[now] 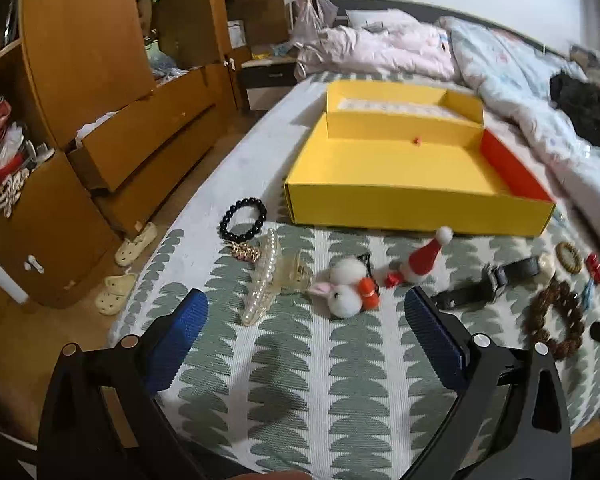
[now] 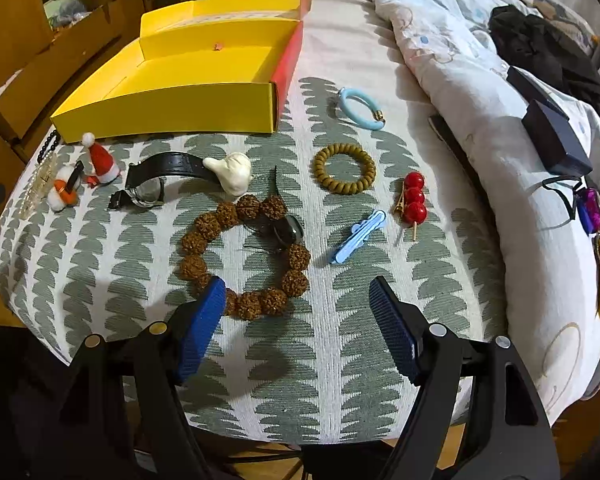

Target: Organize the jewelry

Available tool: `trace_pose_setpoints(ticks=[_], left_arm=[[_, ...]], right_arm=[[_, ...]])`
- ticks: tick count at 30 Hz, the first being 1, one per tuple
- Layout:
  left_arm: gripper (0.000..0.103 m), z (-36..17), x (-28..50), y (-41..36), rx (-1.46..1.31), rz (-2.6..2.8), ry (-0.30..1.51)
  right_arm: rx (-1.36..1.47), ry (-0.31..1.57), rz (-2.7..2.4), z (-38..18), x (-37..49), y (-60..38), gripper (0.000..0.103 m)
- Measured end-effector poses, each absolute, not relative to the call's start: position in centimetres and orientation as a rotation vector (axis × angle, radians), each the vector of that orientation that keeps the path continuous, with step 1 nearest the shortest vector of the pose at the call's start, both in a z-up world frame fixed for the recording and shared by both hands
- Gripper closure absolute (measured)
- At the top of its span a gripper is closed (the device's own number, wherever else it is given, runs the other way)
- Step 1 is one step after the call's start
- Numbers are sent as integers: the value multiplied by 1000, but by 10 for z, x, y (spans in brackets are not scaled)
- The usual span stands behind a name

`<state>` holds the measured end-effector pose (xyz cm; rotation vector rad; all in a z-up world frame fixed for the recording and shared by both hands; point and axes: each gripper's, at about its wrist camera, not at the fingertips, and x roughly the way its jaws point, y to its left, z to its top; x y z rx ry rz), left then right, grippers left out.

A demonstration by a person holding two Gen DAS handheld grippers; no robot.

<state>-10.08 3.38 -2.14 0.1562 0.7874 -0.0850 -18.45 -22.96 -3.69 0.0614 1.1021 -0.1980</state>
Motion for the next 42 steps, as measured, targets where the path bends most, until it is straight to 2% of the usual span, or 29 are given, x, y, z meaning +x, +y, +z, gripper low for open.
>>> trace_pose_setpoints(ticks=[12,42], left_arm=[[6,-22,-97,34,156,-75,783],[6,-22,-100,31,145,-80,789]], right_arm=[[40,1102,-171,-38,-185,-223,19],[47,1119,-205,-38,-188,-232,18]])
